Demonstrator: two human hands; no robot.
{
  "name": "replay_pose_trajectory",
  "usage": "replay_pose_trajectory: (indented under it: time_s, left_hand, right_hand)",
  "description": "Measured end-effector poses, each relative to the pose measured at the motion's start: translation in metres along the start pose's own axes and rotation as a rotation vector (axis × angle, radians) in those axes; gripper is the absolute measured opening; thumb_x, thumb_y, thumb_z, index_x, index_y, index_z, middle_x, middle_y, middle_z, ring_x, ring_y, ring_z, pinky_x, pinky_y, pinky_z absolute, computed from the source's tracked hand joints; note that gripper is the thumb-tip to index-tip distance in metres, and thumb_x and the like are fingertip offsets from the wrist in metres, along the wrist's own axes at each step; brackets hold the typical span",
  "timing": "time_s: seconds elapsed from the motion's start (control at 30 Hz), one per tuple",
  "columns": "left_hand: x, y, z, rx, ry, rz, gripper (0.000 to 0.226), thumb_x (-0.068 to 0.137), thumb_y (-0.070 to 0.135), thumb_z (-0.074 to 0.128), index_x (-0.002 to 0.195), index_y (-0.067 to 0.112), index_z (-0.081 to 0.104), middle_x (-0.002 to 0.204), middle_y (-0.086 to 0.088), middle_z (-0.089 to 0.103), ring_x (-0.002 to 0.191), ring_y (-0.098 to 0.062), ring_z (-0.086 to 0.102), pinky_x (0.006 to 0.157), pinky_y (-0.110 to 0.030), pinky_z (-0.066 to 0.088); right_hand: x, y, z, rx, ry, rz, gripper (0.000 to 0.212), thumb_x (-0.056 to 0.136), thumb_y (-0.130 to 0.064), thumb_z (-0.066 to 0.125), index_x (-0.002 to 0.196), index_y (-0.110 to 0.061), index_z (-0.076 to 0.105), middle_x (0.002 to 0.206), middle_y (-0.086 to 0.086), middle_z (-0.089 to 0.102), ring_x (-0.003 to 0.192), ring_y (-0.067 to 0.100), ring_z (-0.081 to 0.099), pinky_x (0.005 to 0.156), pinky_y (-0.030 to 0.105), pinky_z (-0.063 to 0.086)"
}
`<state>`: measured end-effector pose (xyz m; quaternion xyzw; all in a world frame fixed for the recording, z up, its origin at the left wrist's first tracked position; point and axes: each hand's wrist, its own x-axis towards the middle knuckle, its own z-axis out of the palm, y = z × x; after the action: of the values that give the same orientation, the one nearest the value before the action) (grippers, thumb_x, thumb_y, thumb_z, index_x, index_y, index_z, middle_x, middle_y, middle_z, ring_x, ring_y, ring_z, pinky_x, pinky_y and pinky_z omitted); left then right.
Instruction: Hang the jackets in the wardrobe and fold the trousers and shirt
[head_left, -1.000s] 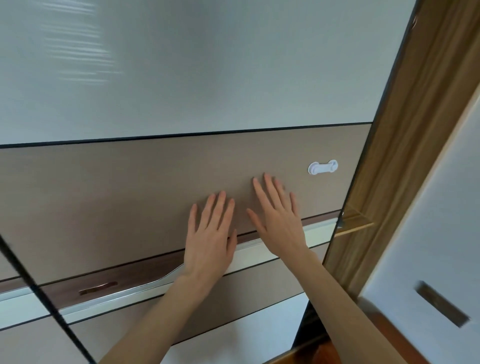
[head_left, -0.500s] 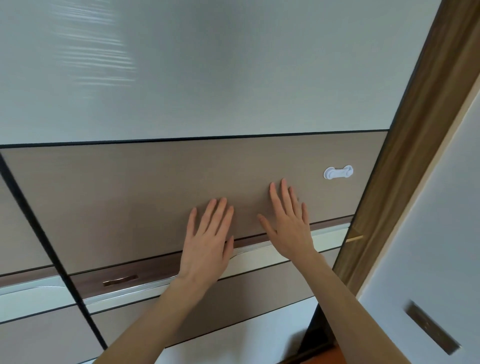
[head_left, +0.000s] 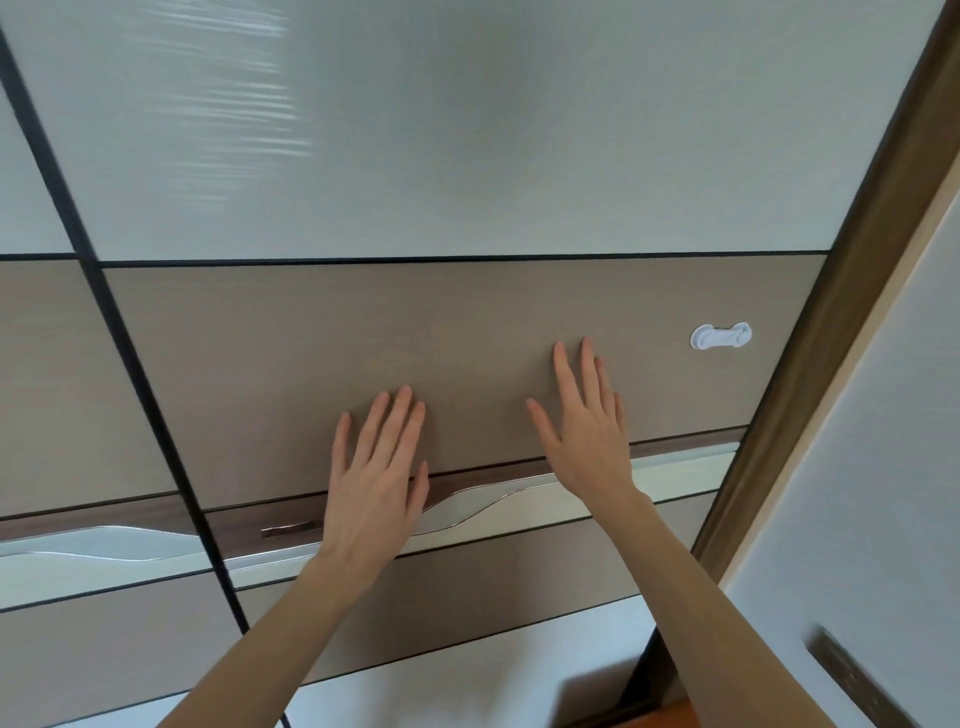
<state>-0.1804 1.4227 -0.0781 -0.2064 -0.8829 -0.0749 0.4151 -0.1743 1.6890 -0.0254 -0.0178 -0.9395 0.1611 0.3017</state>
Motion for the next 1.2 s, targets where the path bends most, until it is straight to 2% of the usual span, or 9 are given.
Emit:
replay_pose_trajectory:
  time_s: [0.3, 0.43, 0.6, 0.87, 1.03, 1.2]
  left_hand:
    - [0.013, 0.021, 0.006, 0.024, 0.009, -0.124, 0.069, 0.101, 0.032, 0.045, 0.165, 0.012, 0.025, 0.175, -0.01, 0.008, 0.162, -0.029, 0.008, 0.127, -0.062, 0.015]
    - [0.017, 0.025, 0.012, 0.063, -0.009, -0.071, 0.07, 0.102, 0.028, 0.045, 0.167, 0.015, 0.019, 0.176, -0.008, 0.003, 0.162, -0.028, 0.006, 0.124, -0.065, 0.017]
    - [0.023, 0.037, 0.021, 0.085, -0.002, -0.047, 0.082, 0.097, 0.022, 0.056, 0.167, 0.015, 0.016, 0.176, -0.007, 0.003, 0.162, -0.028, 0.007, 0.126, -0.065, 0.014]
    - [0.031, 0.061, 0.026, 0.106, -0.03, -0.05, 0.085, 0.095, 0.022, 0.056, 0.167, 0.014, 0.012, 0.176, -0.008, 0.0, 0.162, -0.029, 0.005, 0.126, -0.063, 0.015]
    - [0.031, 0.067, 0.021, 0.107, -0.055, -0.092, 0.084, 0.096, 0.023, 0.056, 0.167, 0.014, 0.014, 0.176, -0.009, 0.002, 0.162, -0.03, 0.006, 0.127, -0.061, 0.014]
    - [0.034, 0.07, 0.002, 0.065, -0.105, -0.095, 0.074, 0.099, 0.027, 0.057, 0.164, 0.011, 0.026, 0.174, -0.012, 0.013, 0.16, -0.032, 0.015, 0.126, -0.06, 0.02]
  right_hand:
    - [0.008, 0.042, -0.012, 0.023, 0.004, 0.028, 0.076, 0.107, -0.058, 0.041, 0.166, -0.038, -0.003, 0.175, -0.006, -0.011, 0.162, 0.026, 0.002, 0.126, 0.052, 0.022]
    - [0.011, 0.055, -0.016, 0.037, 0.003, 0.034, 0.079, 0.106, -0.058, 0.043, 0.167, -0.036, -0.002, 0.176, -0.005, -0.011, 0.162, 0.027, 0.002, 0.127, 0.052, 0.021]
    - [0.015, 0.073, -0.023, 0.033, -0.012, 0.046, 0.079, 0.106, -0.06, 0.042, 0.166, -0.036, -0.004, 0.175, -0.006, -0.012, 0.162, 0.026, 0.002, 0.126, 0.051, 0.02]
    - [0.019, 0.098, -0.029, -0.038, -0.016, 0.036, 0.081, 0.106, -0.057, 0.044, 0.166, -0.035, -0.003, 0.176, -0.003, -0.009, 0.161, 0.031, 0.009, 0.125, 0.055, 0.025]
    - [0.019, 0.101, -0.027, -0.098, -0.028, 0.033, 0.082, 0.105, -0.057, 0.046, 0.166, -0.036, -0.005, 0.176, -0.003, -0.01, 0.161, 0.033, 0.007, 0.126, 0.057, 0.017]
    - [0.01, 0.087, -0.032, -0.111, -0.017, 0.04, 0.076, 0.106, -0.057, 0.041, 0.167, -0.033, 0.004, 0.176, -0.001, 0.0, 0.162, 0.028, 0.006, 0.128, 0.056, 0.015]
